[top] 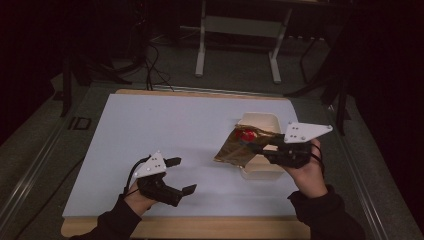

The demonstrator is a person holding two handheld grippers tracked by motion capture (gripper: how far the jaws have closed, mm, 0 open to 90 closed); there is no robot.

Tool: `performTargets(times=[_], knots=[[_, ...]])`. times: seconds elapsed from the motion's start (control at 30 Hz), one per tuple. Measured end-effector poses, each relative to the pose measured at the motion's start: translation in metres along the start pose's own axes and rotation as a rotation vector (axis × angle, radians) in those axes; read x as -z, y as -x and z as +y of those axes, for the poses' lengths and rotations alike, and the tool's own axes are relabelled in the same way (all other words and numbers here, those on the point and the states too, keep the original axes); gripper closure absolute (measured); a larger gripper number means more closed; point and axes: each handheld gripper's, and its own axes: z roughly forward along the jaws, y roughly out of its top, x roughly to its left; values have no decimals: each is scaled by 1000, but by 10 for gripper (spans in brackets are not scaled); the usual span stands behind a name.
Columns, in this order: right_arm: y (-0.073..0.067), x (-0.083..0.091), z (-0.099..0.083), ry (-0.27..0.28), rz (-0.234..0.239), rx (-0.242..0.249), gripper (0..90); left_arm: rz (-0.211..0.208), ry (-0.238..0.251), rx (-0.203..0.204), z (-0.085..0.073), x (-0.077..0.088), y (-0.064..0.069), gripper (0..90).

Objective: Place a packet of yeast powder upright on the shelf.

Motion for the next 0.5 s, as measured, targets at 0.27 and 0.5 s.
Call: performTargets(times=[0.27, 0.5], knots=[[23, 2, -3, 2, -35, -3, 737, 29, 21, -67, -15, -2, -6, 31], [46, 11, -3, 20, -86, -4, 737, 45, 25, -68, -24, -4, -10, 33]])
